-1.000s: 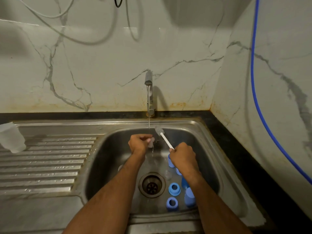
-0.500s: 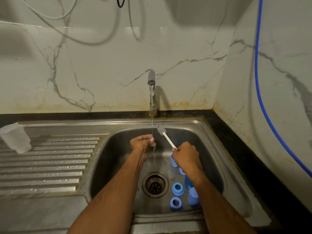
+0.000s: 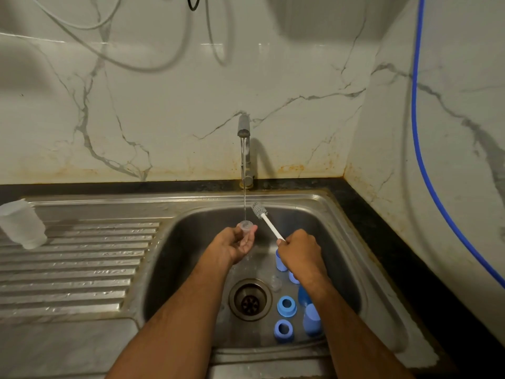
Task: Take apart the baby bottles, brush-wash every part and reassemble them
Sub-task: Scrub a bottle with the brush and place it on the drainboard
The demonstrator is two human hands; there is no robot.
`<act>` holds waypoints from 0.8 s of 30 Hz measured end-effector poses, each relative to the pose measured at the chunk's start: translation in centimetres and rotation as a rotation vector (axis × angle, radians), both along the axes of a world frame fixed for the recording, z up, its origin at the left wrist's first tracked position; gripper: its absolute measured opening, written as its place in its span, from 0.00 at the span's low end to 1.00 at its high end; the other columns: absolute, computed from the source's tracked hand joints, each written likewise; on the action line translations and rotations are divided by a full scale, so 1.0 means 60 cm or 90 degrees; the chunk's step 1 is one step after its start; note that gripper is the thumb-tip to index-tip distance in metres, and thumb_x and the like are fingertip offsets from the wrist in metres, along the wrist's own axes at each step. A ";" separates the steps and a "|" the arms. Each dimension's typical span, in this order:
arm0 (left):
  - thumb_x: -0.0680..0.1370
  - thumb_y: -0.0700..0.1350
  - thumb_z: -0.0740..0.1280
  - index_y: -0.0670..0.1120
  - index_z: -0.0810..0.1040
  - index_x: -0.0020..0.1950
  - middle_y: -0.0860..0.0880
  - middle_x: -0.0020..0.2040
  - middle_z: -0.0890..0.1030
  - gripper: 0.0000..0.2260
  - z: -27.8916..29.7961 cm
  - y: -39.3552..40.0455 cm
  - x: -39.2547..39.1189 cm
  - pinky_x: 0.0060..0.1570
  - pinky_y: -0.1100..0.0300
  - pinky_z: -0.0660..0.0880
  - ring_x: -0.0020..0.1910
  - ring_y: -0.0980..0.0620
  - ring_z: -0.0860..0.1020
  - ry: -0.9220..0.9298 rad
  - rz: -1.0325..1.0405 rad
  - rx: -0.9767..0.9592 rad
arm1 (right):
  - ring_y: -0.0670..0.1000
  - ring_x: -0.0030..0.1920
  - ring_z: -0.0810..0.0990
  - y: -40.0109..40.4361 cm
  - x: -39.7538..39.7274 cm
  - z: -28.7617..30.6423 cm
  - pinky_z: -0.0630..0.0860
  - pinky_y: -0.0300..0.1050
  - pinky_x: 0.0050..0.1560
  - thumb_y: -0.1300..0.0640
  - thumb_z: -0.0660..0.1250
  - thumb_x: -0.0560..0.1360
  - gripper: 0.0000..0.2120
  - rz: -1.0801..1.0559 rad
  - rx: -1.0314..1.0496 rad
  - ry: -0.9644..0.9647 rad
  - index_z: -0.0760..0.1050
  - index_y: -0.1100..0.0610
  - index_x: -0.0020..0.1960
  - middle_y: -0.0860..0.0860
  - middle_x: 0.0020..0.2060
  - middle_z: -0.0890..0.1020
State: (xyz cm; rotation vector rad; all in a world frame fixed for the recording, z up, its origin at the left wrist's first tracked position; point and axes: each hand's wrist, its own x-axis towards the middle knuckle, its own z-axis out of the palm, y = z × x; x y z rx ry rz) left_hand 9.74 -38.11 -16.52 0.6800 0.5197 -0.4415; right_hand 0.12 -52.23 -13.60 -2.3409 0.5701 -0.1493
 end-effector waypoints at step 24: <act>0.73 0.39 0.77 0.50 0.85 0.42 0.49 0.44 0.85 0.06 -0.027 -0.014 -0.003 0.52 0.53 0.83 0.45 0.53 0.83 -0.292 0.058 0.752 | 0.48 0.40 0.82 0.001 -0.031 -0.031 0.84 0.47 0.42 0.47 0.67 0.80 0.10 0.052 -0.074 0.045 0.79 0.53 0.48 0.50 0.39 0.82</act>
